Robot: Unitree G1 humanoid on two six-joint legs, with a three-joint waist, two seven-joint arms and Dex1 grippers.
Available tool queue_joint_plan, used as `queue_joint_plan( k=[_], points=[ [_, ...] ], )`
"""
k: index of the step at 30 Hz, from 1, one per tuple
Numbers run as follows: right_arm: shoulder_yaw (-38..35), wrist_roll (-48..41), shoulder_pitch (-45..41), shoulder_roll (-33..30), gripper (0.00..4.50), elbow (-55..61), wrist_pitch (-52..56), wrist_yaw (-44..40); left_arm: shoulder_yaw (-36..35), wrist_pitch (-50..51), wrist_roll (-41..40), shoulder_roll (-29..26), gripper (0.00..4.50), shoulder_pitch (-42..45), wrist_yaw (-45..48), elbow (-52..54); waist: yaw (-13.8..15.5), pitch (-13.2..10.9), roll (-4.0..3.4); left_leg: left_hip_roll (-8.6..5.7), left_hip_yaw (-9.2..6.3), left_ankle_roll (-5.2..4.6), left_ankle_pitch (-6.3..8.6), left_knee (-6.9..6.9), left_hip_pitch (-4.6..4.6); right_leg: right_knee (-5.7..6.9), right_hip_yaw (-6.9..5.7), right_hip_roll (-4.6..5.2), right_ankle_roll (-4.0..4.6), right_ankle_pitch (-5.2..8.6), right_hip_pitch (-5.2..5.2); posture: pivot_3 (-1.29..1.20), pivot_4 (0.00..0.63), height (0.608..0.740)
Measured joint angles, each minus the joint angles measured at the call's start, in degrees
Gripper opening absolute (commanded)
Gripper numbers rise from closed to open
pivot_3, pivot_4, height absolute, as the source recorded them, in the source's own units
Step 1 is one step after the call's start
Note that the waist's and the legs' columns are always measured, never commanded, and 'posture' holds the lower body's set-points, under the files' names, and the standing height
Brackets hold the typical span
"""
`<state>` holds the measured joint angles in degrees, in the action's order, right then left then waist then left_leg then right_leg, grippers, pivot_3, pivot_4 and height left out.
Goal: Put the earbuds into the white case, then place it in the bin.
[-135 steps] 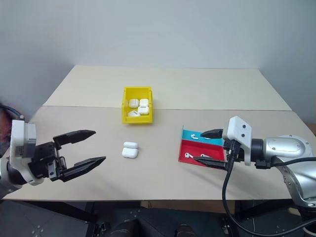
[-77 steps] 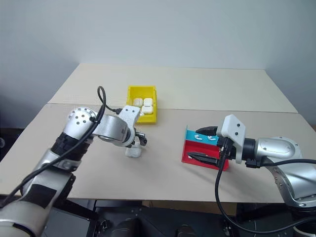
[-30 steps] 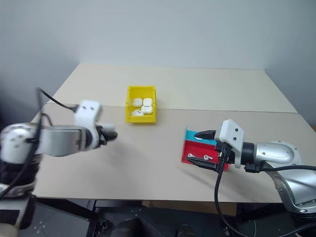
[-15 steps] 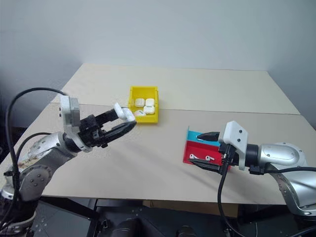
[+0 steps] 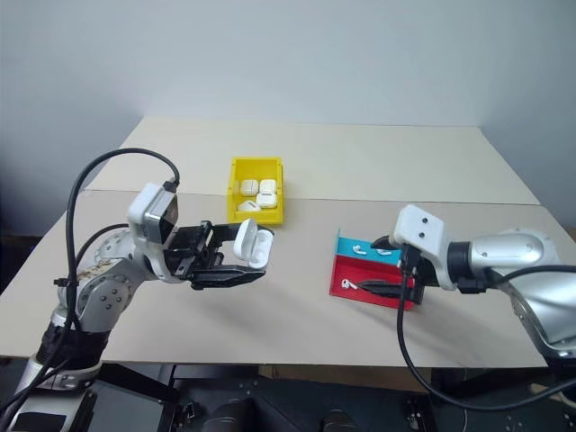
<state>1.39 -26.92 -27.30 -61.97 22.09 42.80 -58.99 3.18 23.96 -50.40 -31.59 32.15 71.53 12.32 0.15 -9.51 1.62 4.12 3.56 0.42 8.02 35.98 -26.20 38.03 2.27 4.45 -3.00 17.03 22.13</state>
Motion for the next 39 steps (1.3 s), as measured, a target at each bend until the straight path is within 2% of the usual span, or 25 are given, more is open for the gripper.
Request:
queue_joint_plan(
  k=[8, 15, 18, 21, 23, 31, 39],
  points=[
    [15.30, 8.85, -9.76, 4.00, 4.50, -6.06, 5.19, 0.58, 0.53, -1.38, 1.95, 9.69, 2.79, 2.01, -0.83, -2.45, 0.04, 0.00, 0.00, -0.01, 0.00, -0.07, 0.04, 0.04, -0.12, -0.01, 0.00, 0.00, -0.02, 0.01, 0.07, 0.00, 0.150, 0.740],
    [23.30, 15.30, -16.11, 6.26, 4.50, -11.11, 8.03, -1.03, 0.08, -2.51, 3.35, 13.25, 2.79, 1.41, -3.79, -1.80, -0.06, 0.00, -0.01, -0.01, 0.00, -0.07, 0.04, 0.08, -0.11, 0.03, 0.00, 0.00, -0.02, 0.01, 0.07, 0.00, 0.150, 0.740],
    [26.22, 17.36, -18.78, 7.63, 4.50, -13.33, 8.77, -2.63, 0.10, -2.74, 3.77, 13.79, 2.79, 0.83, -4.25, -1.76, -0.17, 0.00, -0.01, 0.00, -0.01, -0.07, 0.04, 0.06, -0.11, 0.03, -0.01, -0.01, -0.02, 0.01, 0.08, 0.00, 0.150, 0.740],
    [28.39, 18.74, -19.82, 8.96, 3.93, -15.16, 9.00, -4.19, 0.16, -2.83, 4.39, 13.95, 2.79, 0.61, -4.46, -1.75, -0.18, 0.00, -0.01, -0.01, 0.00, -0.07, 0.04, 0.05, -0.12, 0.02, 0.00, -0.01, -0.02, 0.01, 0.09, 0.00, 0.150, 0.740],
    [30.70, 20.10, -21.37, 10.14, 3.31, -16.63, 9.13, -5.48, 0.06, -2.83, 4.58, 13.99, 2.79, 0.34, -4.63, -1.58, -0.21, 0.00, -0.01, -0.01, 0.00, -0.07, 0.04, 0.06, -0.12, 0.03, -0.01, -0.01, -0.02, 0.01, 0.09, 0.00, 0.150, 0.740],
    [33.78, 24.75, -22.26, 12.54, 3.31, -19.45, 9.10, -6.65, -0.19, -2.40, 5.30, 13.21, 2.79, -1.48, -5.41, -0.04, -0.18, 0.00, -0.01, -0.01, -0.01, -0.07, 0.04, 0.07, -0.12, 0.03, -0.02, 0.00, -0.02, 0.01, 0.08, 0.00, 0.150, 0.740],
    [33.85, 26.82, -22.25, 14.76, 3.31, -21.64, 8.89, -7.02, -0.56, -2.05, 5.25, 12.72, 2.79, -1.89, -6.38, 1.00, -0.21, 0.00, -0.01, 0.00, -0.01, -0.07, 0.04, 0.06, -0.12, 0.03, -0.02, -0.01, -0.02, 0.01, 0.08, 0.00, 0.150, 0.740]
  ],
)
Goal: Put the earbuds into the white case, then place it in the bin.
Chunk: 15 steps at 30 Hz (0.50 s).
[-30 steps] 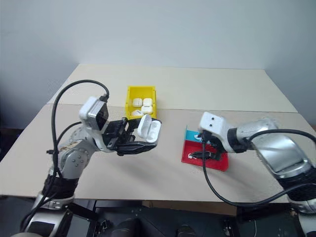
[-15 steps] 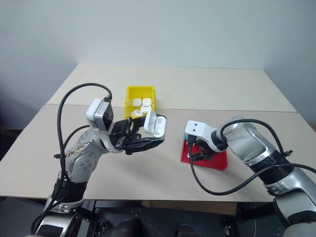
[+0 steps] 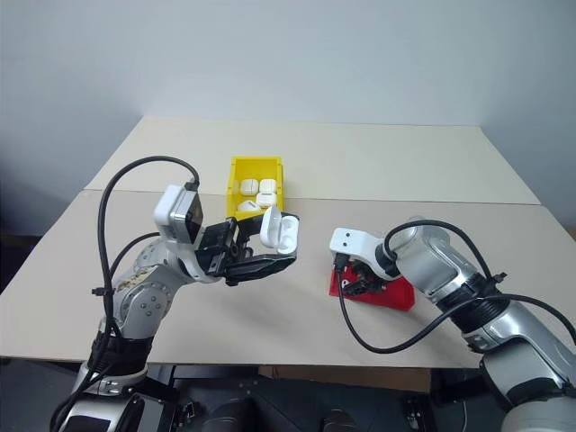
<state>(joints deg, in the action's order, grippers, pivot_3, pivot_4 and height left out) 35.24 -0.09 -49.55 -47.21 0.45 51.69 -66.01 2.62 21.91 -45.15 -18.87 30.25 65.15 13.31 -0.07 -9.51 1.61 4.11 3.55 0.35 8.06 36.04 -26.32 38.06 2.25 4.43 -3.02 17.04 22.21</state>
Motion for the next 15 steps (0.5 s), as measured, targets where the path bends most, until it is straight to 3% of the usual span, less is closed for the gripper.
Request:
queue_joint_plan(
  k=[4, 12, 13, 15],
  points=[
    [-0.02, 0.06, 0.01, 0.01, 3.31, 0.04, 0.00, -0.50, -0.01, 0.55, -0.09, -0.31, 2.79, -0.81, -0.54, 0.88, 0.00, 0.00, 0.00, 0.00, 0.00, 0.00, 0.00, 0.00, 0.00, 0.00, 0.00, 0.00, 0.00, 0.00, 0.00, 0.00, 0.150, 0.740],
    [-0.30, 0.86, 0.71, -0.25, 0.83, 0.78, -0.69, -1.48, -0.03, 0.71, -0.16, -0.45, 2.79, -0.95, -1.06, 1.54, 0.00, 0.00, 0.00, 0.00, 0.00, 0.00, 0.00, 0.00, 0.00, 0.00, -0.01, 0.00, 0.00, 0.00, -0.01, 0.00, 0.150, 0.740],
    [-0.42, 0.92, 0.88, -0.25, 0.62, 1.03, -0.73, -1.45, -0.05, 0.76, -0.18, -0.52, 2.79, -0.96, -1.11, 1.54, 0.00, 0.00, 0.00, 0.00, 0.00, 0.00, 0.00, 0.00, 0.00, 0.00, -0.01, 0.00, 0.00, 0.00, -0.01, 0.00, 0.150, 0.740],
    [-1.07, 0.82, 1.43, -0.23, 0.62, 1.42, -0.56, -1.37, -0.13, 0.91, -0.23, -0.83, 2.79, -1.02, -1.14, 1.54, 0.01, 0.00, 0.00, 0.00, 0.00, 0.00, 0.00, 0.00, 0.00, 0.00, -0.01, 0.00, 0.00, 0.00, -0.01, 0.00, 0.150, 0.740]
  ],
)
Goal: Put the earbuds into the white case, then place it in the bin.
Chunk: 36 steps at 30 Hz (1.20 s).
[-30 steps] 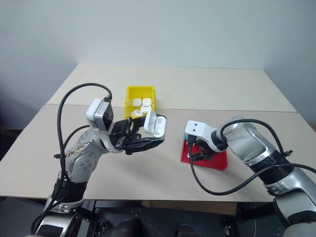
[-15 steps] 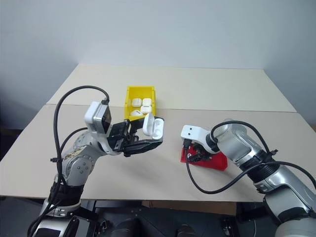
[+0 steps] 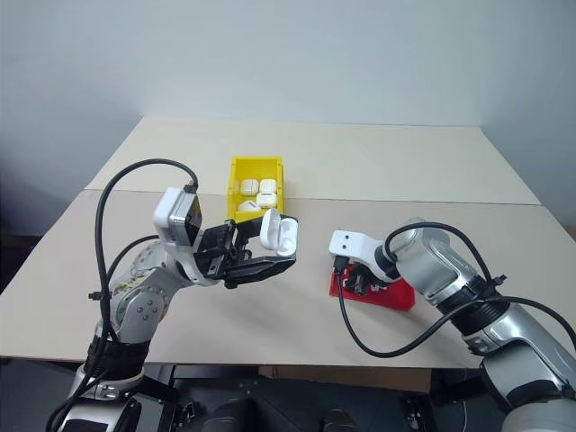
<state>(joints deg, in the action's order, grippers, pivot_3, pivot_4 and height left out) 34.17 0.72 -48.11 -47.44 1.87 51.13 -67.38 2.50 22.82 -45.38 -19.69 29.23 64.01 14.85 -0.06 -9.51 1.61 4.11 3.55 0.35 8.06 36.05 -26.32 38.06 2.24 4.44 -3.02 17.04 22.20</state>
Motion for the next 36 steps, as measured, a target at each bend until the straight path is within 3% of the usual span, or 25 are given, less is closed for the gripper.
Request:
queue_joint_plan(
  k=[5, 8, 12, 15, 18, 21, 25, 36],
  points=[
    [-5.46, -2.79, 3.53, -0.13, 0.62, 3.38, 4.32, 1.34, -0.22, 1.09, -0.12, -0.30, 2.79, -0.26, 0.35, -0.20, 0.10, 0.00, 0.00, 0.00, 0.01, 0.00, 0.00, -0.01, 0.00, -0.01, 0.00, 0.01, 0.00, 0.00, 0.01, 0.00, 0.150, 0.740],
    [-14.64, -7.01, 7.79, -0.59, 0.62, 8.95, 7.57, 2.77, -0.29, 1.15, -0.11, -0.28, 2.79, 0.09, 1.03, -1.27, 0.38, 0.00, 0.01, 0.00, -0.01, 0.00, 0.00, -0.02, -0.01, -0.01, -0.01, 0.01, 0.00, 0.00, 0.00, 0.00, 0.150, 0.740],
    [-42.44, -17.64, 17.09, 7.42, 0.62, 21.22, 9.19, 8.18, -0.17, 1.18, -0.02, 0.61, 2.79, 1.70, 2.18, -3.79, 0.77, 0.00, 0.02, 0.00, -0.06, 0.00, 0.00, -0.03, -0.01, -0.04, -0.07, -0.01, 0.00, 0.00, -0.07, 0.00, 0.150, 0.740],
    [-56.63, -25.84, 21.58, 15.37, 0.62, 27.86, 8.90, 11.73, -0.03, 1.16, -0.03, 1.46, 2.79, 2.19, 3.00, -4.51, 0.74, 0.00, 0.01, -0.01, -0.05, 0.00, 0.00, -0.01, 0.00, -0.03, -0.05, 0.00, -0.02, 0.00, -0.09, 0.00, 0.150, 0.740],
    [-65.33, -35.17, 22.40, 20.74, 0.62, 32.76, 9.34, 15.74, -0.03, 1.21, -0.07, 1.99, 2.79, 2.61, 3.66, -4.82, 0.40, 0.01, -0.01, 0.00, -0.05, 0.00, 0.00, -0.02, 0.03, 0.02, -0.04, -0.01, -0.01, -0.01, -0.08, 0.00, 0.150, 0.740],
    [-66.91, -44.56, 21.22, 23.99, 0.62, 35.81, 9.69, 19.98, -0.07, 1.30, -0.22, 2.47, 2.79, 4.18, 4.29, -5.96, -0.18, 0.03, -0.04, 0.02, -0.07, 0.00, 0.00, -0.03, 0.07, 0.04, -0.04, -0.03, -0.01, -0.01, -0.09, 0.00, 0.150, 0.740],
    [-63.51, -53.96, 19.63, 25.65, 0.62, 37.48, 9.65, 25.19, 0.05, 1.08, 0.29, 3.64, 2.79, 4.85, 4.95, -7.10, -0.62, 0.03, -0.04, 0.02, -0.06, -0.01, 0.00, -0.08, 0.05, -0.01, -0.04, -0.03, -0.01, 0.00, -0.09, 0.00, 0.150, 0.740],
    [-52.55, -54.88, 20.27, 22.90, 0.62, 36.87, 2.90, 30.63, -0.89, 1.07, 0.44, 3.02, 2.79, 4.84, 4.87, -7.00, -0.63, 0.03, -0.04, 0.02, -0.07, -0.01, -0.01, -0.08, 0.04, -0.01, -0.03, -0.02, -0.01, 0.00, -0.07, 0.00, 0.150, 0.740]
  ],
)
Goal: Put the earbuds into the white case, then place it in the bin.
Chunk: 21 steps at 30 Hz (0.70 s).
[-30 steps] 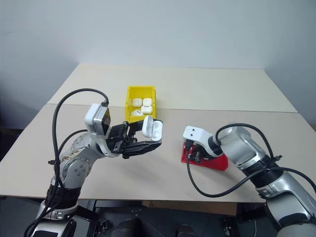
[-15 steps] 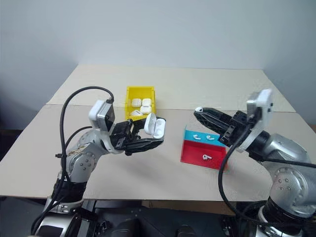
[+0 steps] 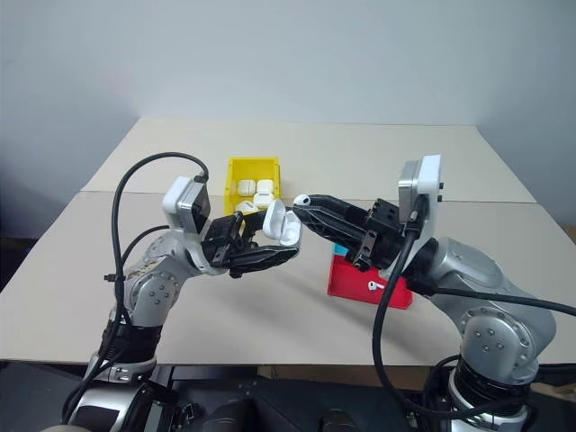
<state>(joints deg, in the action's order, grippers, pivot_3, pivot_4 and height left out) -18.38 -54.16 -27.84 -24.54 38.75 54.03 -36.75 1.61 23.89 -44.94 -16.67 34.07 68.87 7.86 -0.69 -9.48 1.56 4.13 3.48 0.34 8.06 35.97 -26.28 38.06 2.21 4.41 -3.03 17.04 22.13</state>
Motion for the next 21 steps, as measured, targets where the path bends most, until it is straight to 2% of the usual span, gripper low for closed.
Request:
queue_joint_plan(
  k=[17, 21],
  points=[
    [2.04, -4.69, 0.55, -4.63, 0.62, -1.29, -6.97, 1.25, 1.78, 0.68, 0.25, -1.35, 2.79, -0.76, 0.35, 1.36, 0.01, 0.00, 0.00, 0.00, 0.01, 0.00, 0.00, -0.01, 0.00, -0.01, 0.00, 0.00, 0.00, 0.00, 0.00, 0.00, 0.150, 0.740],
    [5.09, -3.55, 1.77, -5.18, 0.62, -1.32, -7.79, 1.88, 1.83, 0.39, 0.56, -0.94, 2.79, -0.62, 0.35, 1.11, 0.02, 0.00, 0.00, 0.00, 0.01, 0.00, 0.00, -0.01, 0.00, -0.01, 0.01, 0.00, 0.00, 0.00, 0.01, 0.00, 0.150, 0.740]
  ],
)
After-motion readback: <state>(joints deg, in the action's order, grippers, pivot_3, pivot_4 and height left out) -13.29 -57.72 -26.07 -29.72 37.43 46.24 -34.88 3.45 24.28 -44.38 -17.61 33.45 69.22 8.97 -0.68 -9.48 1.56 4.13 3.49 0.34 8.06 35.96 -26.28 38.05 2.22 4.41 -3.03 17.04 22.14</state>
